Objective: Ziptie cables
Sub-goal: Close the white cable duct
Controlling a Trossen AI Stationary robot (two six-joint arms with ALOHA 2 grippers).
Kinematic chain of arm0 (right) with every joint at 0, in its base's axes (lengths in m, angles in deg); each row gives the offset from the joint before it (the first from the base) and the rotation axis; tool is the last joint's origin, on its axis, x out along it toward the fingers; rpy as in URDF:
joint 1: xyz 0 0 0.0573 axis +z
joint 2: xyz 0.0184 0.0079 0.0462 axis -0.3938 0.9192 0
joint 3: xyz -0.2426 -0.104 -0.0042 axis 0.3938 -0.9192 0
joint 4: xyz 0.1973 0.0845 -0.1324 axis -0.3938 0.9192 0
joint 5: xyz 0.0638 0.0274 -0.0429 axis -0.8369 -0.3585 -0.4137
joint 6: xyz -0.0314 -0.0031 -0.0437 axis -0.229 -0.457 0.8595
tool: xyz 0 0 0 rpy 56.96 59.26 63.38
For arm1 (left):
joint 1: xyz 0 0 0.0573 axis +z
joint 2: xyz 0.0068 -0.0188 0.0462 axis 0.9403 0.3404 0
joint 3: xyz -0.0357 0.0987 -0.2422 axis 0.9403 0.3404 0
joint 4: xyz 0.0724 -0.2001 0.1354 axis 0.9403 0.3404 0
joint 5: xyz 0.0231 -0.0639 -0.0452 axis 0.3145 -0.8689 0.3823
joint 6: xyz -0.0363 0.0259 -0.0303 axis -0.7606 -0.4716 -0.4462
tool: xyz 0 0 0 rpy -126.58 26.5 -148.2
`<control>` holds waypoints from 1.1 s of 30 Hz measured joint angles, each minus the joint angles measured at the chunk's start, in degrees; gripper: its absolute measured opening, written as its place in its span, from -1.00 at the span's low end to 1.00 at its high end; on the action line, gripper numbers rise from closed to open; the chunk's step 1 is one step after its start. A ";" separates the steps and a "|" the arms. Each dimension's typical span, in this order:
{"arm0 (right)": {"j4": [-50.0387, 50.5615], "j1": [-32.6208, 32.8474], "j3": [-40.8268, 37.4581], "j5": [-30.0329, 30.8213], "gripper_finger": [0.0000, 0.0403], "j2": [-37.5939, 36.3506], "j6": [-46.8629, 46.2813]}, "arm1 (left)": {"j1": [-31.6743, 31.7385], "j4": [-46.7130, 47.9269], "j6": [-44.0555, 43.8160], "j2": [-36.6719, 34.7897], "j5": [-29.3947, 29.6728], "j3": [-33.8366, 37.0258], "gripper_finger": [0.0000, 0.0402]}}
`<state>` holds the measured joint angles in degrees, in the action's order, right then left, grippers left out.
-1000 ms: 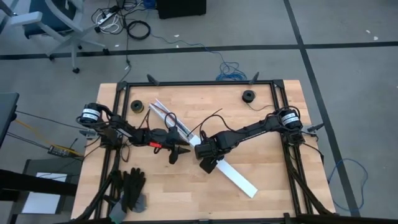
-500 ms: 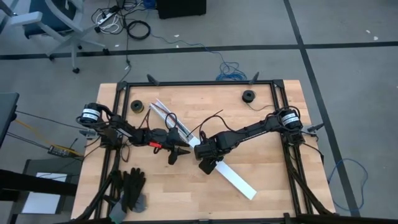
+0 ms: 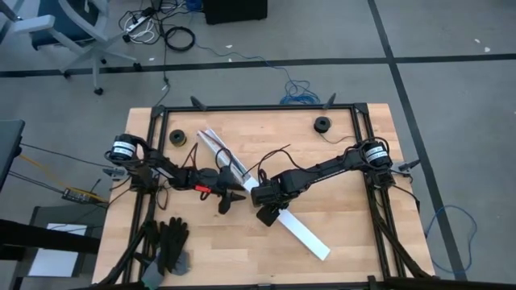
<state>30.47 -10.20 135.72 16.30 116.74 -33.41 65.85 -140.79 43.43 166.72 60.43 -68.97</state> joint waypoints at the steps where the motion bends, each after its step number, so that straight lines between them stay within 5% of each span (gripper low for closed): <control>1: -0.02 -0.02 0.00 0.02 -0.01 0.00 0.00 | 0.00 -0.03 0.00 0.03 0.41 0.00 -0.27; 20: -1.23 -0.07 0.00 2.78 0.24 0.00 -1.61 | 0.00 0.17 -0.45 0.05 0.01 -2.25 -0.27; 33: -1.09 0.17 0.05 3.87 0.15 0.00 -1.63 | -0.04 5.22 -1.55 0.05 -1.65 -2.25 -0.27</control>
<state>29.39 -10.03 135.77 20.17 116.74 -35.04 65.81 -135.57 41.89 166.77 58.78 -71.22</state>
